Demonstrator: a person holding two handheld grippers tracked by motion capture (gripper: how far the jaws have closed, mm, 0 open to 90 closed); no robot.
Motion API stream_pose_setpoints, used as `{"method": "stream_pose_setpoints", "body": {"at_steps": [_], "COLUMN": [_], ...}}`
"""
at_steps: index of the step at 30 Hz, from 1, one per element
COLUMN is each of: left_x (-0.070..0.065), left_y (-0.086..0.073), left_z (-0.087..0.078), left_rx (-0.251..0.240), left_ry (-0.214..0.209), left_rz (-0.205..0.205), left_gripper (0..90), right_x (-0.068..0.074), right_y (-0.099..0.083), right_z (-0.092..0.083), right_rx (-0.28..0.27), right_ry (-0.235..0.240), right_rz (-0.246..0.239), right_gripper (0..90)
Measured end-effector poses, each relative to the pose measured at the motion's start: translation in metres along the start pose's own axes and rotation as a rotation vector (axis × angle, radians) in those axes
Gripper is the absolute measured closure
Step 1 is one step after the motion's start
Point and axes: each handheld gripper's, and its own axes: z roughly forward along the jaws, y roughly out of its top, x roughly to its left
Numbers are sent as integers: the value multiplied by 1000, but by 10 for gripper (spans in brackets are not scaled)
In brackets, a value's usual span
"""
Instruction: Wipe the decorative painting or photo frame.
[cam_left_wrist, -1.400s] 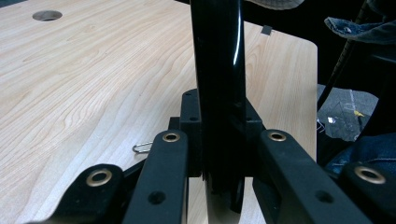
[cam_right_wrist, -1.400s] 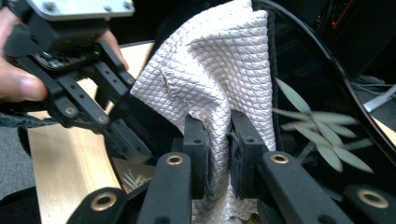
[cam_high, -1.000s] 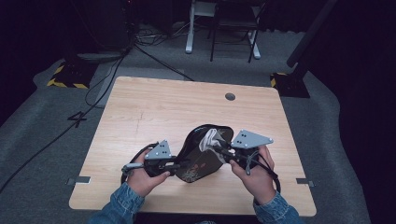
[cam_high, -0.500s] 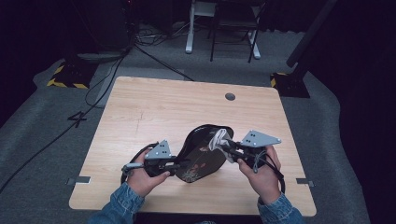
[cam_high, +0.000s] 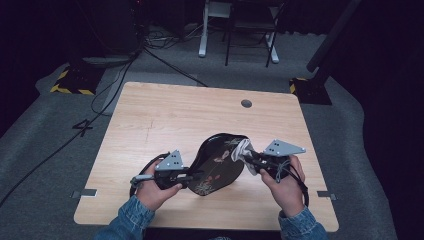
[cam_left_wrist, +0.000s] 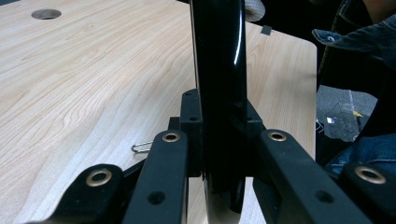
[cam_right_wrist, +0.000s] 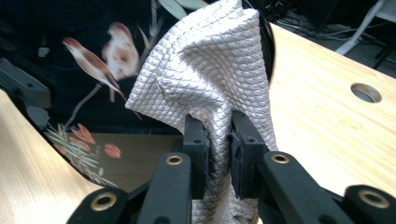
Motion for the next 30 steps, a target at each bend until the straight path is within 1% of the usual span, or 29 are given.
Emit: {"method": "stream_pose_setpoints", "body": {"at_steps": [4,6,9,11,16,25,26,30], "left_x": [0,0,0,0,0,0,0,0], "left_y": [0,0,1,1,2,2,2,2], "left_z": [0,0,0,1,1,1,1,1], "left_rx": [0,3,8,9,12,15,15,14], "left_ry": [-1,-1,2,2,0,3,2,2], "left_rz": [0,-6,-3,-4,-3,-2,-4,-4], "left_gripper": [790,791,791,791,791,791,791,792], "right_x": [-1,0,1,5,17,38,38,49], "right_y": [-2,-1,-1,2,10,28,28,36], "right_z": [0,0,1,2,3,6,6,7], "right_rx": [7,7,8,7,-13,-27,-27,-34], "right_ry": [-2,-6,-12,-12,10,47,47,66], "right_rz": [7,8,5,-4,-30,-100,-100,-130], "right_gripper": [793,793,792,793,793,793,793,792]}}
